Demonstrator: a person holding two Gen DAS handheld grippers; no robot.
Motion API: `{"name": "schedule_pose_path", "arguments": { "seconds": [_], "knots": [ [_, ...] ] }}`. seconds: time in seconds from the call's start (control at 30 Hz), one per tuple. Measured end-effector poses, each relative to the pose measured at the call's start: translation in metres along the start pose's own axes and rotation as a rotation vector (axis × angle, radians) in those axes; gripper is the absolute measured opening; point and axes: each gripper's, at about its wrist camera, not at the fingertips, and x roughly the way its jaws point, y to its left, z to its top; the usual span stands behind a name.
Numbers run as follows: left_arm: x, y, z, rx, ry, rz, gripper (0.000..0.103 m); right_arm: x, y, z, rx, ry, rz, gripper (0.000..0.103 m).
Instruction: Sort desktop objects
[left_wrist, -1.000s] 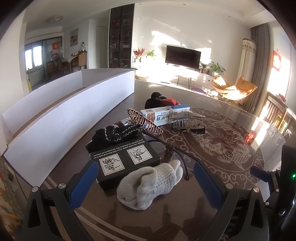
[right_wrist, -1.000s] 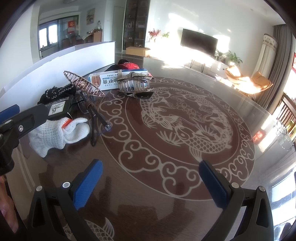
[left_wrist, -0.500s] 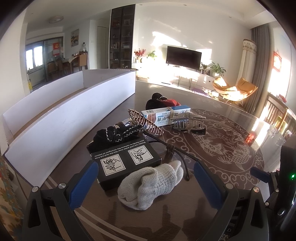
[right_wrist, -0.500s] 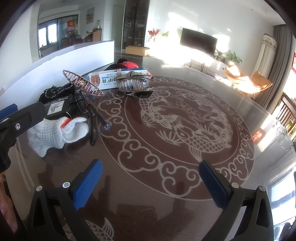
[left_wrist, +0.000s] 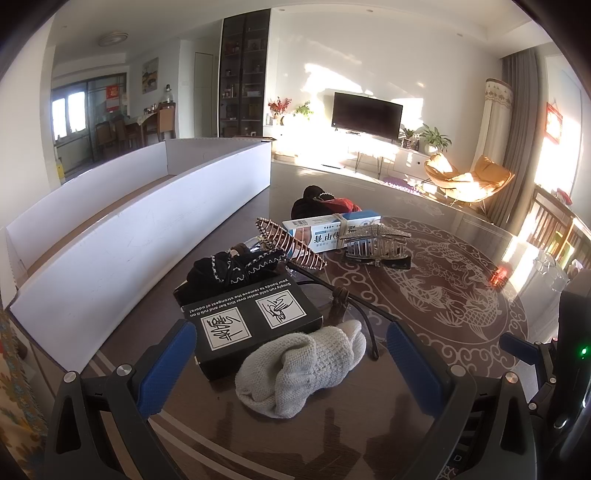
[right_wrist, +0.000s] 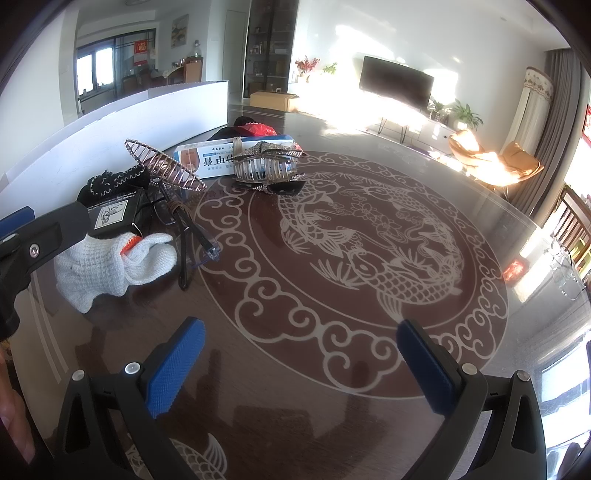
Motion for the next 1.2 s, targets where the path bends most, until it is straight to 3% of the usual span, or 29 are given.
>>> {"name": "schedule_pose_path", "arguments": {
  "seconds": [1.2],
  "knots": [
    [-0.0012, -0.0004, 0.0001, 0.004, 0.0, 0.002, 0.103, 0.0001, 0.0, -0.0002, 0.0, 0.003, 0.001, 0.103]
  ]
}}
